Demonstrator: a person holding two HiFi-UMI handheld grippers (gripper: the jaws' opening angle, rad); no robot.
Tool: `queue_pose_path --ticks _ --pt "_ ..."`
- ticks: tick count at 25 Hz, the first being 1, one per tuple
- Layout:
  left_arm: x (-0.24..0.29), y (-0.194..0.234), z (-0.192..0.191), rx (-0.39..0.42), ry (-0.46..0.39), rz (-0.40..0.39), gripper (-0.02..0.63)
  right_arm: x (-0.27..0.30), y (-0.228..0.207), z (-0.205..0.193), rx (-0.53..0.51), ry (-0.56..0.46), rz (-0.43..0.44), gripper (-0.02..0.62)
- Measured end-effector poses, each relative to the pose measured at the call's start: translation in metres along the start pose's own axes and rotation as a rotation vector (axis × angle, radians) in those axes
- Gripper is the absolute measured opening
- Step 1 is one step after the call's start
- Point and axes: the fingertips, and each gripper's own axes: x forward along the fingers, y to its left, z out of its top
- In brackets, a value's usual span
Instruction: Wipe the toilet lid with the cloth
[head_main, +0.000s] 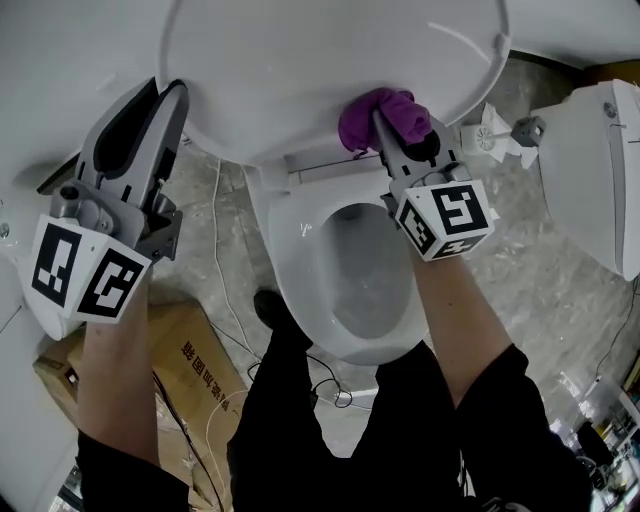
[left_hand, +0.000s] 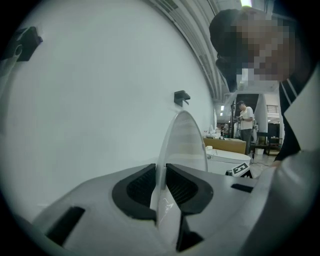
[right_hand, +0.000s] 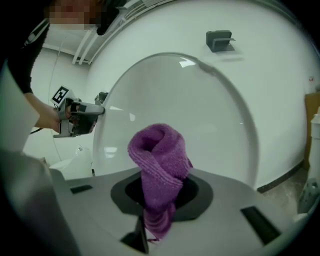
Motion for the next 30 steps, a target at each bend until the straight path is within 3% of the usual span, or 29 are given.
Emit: queue_pose_path --ticks 6,12,15,20,30 --pt "-0.004 0.003 -0.001 0.009 0.011 0.042 0.075 -0.024 -0.052 -0.01 -0.023 0.014 -0.1 0.083" --pt "-0.001 0.001 0.001 0.006 -0.011 0.032 0.075 -0.028 -0.067 -0.042 0.051 0.076 -0.209 0.083" --pt "-0.001 0.0 0.002 -0.001 -0.019 0.006 0.075 -0.016 -0.045 -0.056 0.064 0.116 -0.197 0.083" --pt "0.0 -0.001 0.003 -0.006 -0.037 -0.043 0.075 0.021 0.03 -0.07 0.033 0.172 -0.102 0.083" --pt "0.001 -0.007 0.002 -0.037 -0.038 -0.097 0.075 0.062 0.145 -0.067 0.062 0.215 0.032 0.083"
